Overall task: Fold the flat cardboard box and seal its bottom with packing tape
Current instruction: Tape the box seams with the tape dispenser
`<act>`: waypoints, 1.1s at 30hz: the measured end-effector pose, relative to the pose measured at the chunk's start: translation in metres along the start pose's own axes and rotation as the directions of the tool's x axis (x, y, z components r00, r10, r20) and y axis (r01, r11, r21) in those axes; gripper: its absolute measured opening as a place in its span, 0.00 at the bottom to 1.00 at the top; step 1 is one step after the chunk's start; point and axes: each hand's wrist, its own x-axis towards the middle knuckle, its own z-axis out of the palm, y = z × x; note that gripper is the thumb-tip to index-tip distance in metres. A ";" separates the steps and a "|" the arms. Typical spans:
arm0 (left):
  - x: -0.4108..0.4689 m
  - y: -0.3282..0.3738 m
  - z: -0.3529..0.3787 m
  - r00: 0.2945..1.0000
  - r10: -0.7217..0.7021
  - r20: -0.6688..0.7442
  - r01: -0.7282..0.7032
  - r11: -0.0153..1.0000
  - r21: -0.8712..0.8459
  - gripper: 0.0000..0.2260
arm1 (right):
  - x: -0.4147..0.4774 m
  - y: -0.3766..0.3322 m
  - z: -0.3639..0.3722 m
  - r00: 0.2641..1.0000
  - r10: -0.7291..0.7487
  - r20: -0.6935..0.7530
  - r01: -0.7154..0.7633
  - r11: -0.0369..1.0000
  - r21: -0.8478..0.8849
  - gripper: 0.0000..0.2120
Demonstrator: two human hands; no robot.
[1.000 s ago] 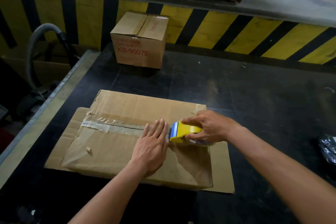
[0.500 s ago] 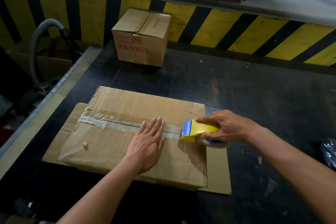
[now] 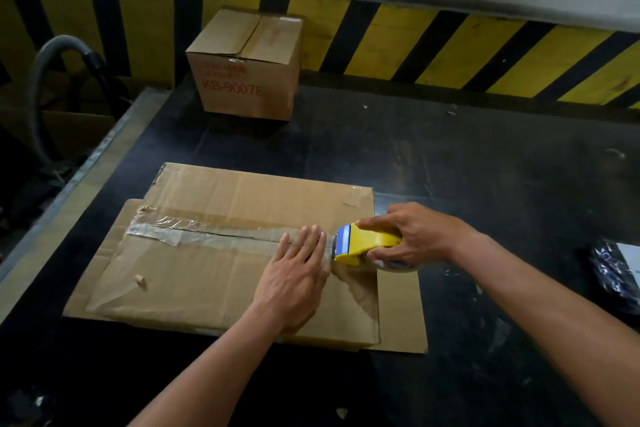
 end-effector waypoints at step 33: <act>0.023 0.041 0.013 0.999 0.051 -0.009 -0.051 0.998 0.029 0.28 | -0.052 0.075 0.023 0.995 0.056 -0.087 -0.040 0.985 0.167 0.33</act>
